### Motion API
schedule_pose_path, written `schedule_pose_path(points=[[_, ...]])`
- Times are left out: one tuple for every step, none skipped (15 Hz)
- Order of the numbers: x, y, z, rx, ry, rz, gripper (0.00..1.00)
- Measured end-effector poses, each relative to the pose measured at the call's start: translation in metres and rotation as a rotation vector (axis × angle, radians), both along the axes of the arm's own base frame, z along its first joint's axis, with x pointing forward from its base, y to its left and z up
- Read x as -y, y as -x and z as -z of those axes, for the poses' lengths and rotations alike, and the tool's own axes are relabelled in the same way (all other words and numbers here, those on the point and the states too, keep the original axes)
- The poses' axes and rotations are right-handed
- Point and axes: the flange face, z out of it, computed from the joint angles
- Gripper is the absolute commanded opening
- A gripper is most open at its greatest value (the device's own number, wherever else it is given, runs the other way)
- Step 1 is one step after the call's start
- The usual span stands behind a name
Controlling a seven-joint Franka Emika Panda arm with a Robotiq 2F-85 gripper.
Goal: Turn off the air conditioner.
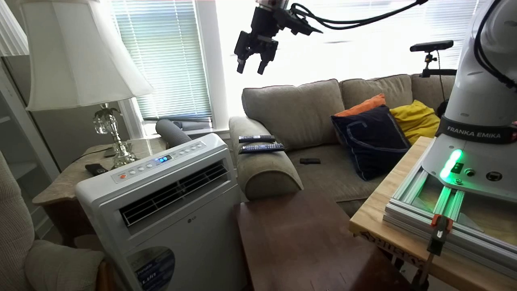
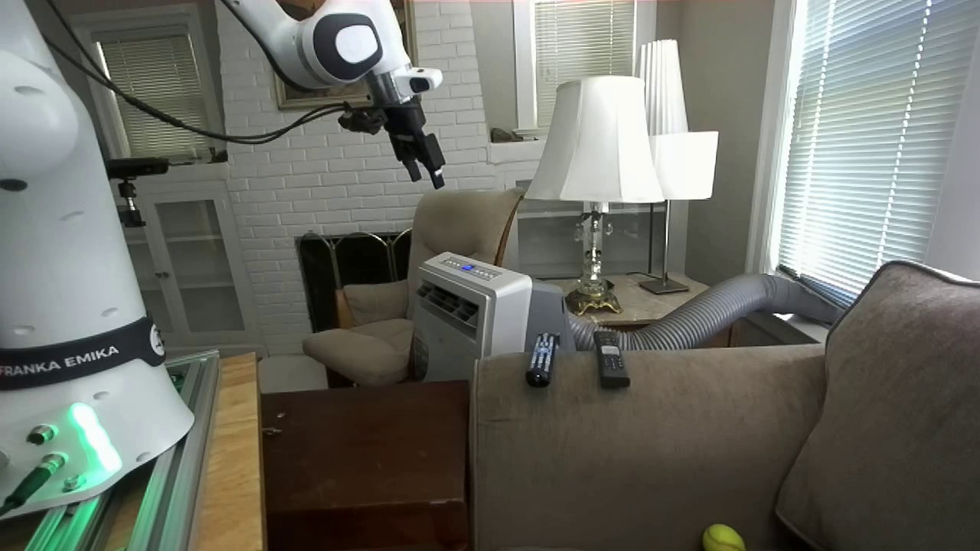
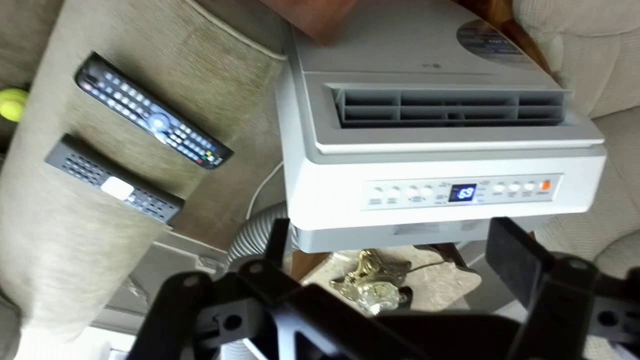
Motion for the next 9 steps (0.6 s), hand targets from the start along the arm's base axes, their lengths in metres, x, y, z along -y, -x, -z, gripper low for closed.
schedule_pose_path(points=[[-0.016, -0.007, 0.001, 0.025, -0.016, -0.022, 1.00], [-0.031, -0.013, 0.003, 0.047, -0.033, -0.041, 1.00], [-0.047, -0.020, 0.005, 0.066, -0.050, -0.061, 1.00], [-0.063, -0.026, 0.007, 0.079, -0.065, -0.080, 1.00], [-0.078, -0.031, 0.008, 0.090, -0.078, -0.095, 1.00], [-0.092, -0.037, 0.009, 0.098, -0.087, -0.107, 1.00], [-0.104, -0.044, 0.010, 0.106, -0.093, -0.115, 1.00], [-0.117, -0.050, 0.011, 0.113, -0.096, -0.120, 1.00], [-0.127, -0.057, 0.012, 0.118, -0.100, -0.119, 1.00]])
